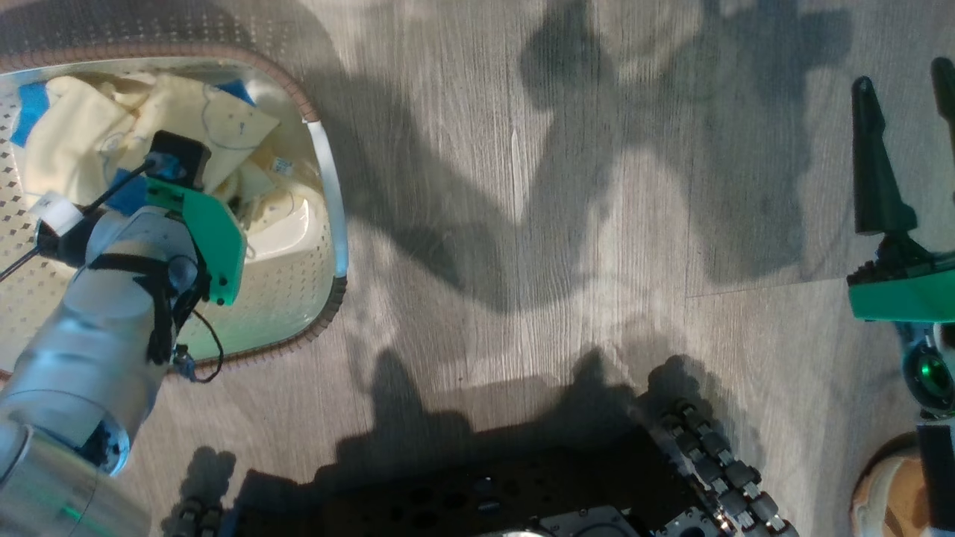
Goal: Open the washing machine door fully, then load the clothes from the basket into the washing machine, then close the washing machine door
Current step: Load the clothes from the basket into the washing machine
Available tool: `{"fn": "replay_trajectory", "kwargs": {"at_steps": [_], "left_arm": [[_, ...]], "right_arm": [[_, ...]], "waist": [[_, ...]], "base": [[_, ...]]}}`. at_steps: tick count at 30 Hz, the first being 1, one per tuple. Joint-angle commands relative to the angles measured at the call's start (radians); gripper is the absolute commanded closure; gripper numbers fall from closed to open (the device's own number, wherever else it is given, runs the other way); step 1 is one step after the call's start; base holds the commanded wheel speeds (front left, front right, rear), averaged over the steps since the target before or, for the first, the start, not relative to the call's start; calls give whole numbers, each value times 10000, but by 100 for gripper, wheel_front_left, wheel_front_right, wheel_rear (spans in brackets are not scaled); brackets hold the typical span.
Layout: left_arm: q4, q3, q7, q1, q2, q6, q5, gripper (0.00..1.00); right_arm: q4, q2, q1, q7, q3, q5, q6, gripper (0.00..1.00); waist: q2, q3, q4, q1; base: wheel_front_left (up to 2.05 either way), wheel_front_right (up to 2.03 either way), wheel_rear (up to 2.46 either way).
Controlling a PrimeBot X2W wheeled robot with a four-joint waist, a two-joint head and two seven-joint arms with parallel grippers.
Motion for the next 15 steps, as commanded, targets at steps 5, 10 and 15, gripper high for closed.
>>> {"fn": "replay_trajectory", "kwargs": {"at_steps": [5, 10, 15], "left_arm": [[-185, -189, -192, 105, 399, -4, -366, 100], [-426, -524, -401, 252, 325, -4, -768, 100], [-641, -679, -1006, 705, 268, -4, -1397, 100]], "right_arm": [[-280, -297, 256, -94, 65, -97, 17, 0], [-198, -308, 249, -94, 42, -119, 17, 0], [-66, -167, 320, -94, 49, -92, 17, 0]], "waist": [[0, 10, 24, 0], [0, -219, 97, 0], [0, -938, 200, 0]], "base": [[0, 0, 0], [0, 0, 0], [0, 0, 0]]}}
